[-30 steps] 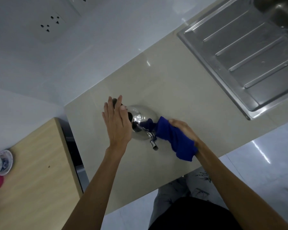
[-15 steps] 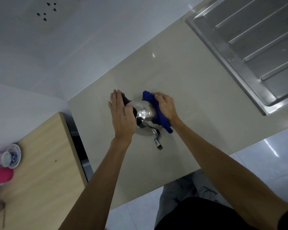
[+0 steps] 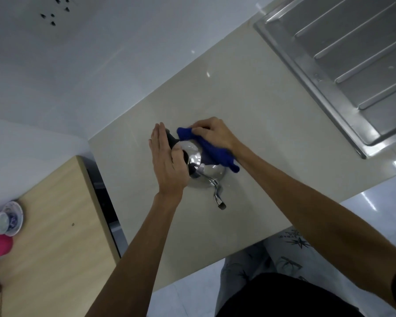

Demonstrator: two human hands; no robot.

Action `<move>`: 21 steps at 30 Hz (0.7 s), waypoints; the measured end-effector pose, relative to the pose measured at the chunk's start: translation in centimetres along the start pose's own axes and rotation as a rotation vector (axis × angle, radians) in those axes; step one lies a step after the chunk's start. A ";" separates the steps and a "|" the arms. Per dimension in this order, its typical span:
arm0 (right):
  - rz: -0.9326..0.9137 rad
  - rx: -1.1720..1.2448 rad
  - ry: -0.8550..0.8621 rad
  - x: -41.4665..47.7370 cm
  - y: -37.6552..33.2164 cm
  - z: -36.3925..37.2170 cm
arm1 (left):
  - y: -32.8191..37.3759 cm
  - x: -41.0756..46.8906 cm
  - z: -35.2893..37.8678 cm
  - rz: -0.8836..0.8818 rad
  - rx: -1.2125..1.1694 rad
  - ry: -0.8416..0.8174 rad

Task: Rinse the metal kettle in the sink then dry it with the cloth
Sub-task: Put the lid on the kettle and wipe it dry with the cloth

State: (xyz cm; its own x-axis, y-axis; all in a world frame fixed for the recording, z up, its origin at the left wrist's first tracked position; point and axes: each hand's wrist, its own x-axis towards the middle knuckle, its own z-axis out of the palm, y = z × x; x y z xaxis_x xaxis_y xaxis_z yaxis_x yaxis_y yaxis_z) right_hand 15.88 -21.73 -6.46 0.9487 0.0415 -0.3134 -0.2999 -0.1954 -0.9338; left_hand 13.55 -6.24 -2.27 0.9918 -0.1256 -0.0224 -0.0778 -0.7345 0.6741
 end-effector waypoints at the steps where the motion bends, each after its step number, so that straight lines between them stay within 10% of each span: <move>1: -0.061 0.052 -0.004 -0.5 -0.9 0.2 | 0.0 0.1 0.1 0.006 -0.007 0.001; 9: 0.086 -0.159 -0.277 4.4 -0.3 -1.2 | -0.1 0.1 0.0 0.018 -0.036 0.009; 15: -0.074 0.171 -0.096 0.7 -1.7 -0.4 | -0.2 0.2 0.2 0.021 -0.031 0.007; 21: 0.019 -0.128 -0.005 2.7 4.6 -0.6 | -0.2 0.0 0.3 0.027 -0.088 0.042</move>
State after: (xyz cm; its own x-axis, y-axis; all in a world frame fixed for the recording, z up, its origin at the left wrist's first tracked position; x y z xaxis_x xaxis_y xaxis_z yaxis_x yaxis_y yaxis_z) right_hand 17.16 -23.06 -11.48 0.9424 0.0410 -0.3321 -0.3025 -0.3198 -0.8979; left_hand 13.51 -6.29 -2.66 0.9930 -0.1155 0.0261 -0.0973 -0.6694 0.7365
